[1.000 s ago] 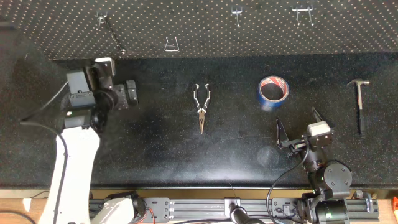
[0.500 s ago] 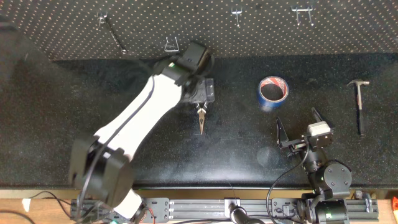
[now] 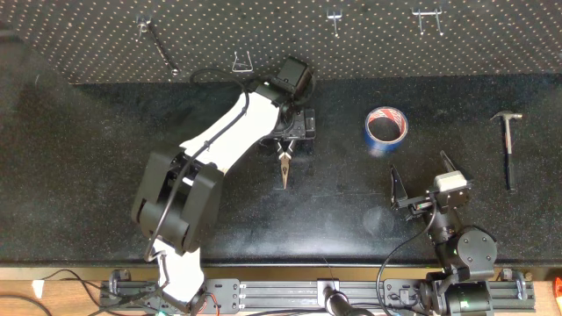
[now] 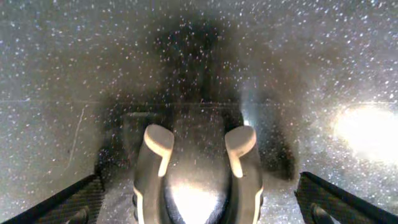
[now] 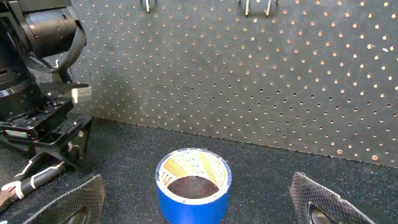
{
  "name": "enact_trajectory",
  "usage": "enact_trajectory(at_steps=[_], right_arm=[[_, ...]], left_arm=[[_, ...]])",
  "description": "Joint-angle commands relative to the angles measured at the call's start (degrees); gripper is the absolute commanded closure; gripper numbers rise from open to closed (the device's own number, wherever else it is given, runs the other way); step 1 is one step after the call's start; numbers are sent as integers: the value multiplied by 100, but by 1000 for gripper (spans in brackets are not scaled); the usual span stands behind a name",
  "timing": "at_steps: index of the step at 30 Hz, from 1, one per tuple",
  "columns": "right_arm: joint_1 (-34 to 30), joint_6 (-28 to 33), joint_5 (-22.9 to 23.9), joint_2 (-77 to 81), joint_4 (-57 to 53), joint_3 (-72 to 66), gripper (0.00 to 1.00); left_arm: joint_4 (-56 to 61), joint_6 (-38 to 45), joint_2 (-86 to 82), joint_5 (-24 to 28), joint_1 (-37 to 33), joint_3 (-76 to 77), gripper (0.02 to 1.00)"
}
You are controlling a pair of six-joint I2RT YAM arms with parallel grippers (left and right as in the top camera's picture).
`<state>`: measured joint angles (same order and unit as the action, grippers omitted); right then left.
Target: Place Tools Onto Pegboard
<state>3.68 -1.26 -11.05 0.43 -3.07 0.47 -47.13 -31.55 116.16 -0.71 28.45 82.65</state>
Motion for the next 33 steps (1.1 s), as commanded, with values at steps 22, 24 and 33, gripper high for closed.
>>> enact_trajectory(at_steps=[22,24,33], right_arm=[[-22,-63,9,-37,-28,-24,29],[-22,-63,9,-37,-28,-24,25],[-22,-63,9,-37,-28,-24,25]], left_arm=[[-83,-48,199,-313,164,79,251],[-83,-389,199,-310,164,79,312],[-105,-514,199,-184,164,79,450]])
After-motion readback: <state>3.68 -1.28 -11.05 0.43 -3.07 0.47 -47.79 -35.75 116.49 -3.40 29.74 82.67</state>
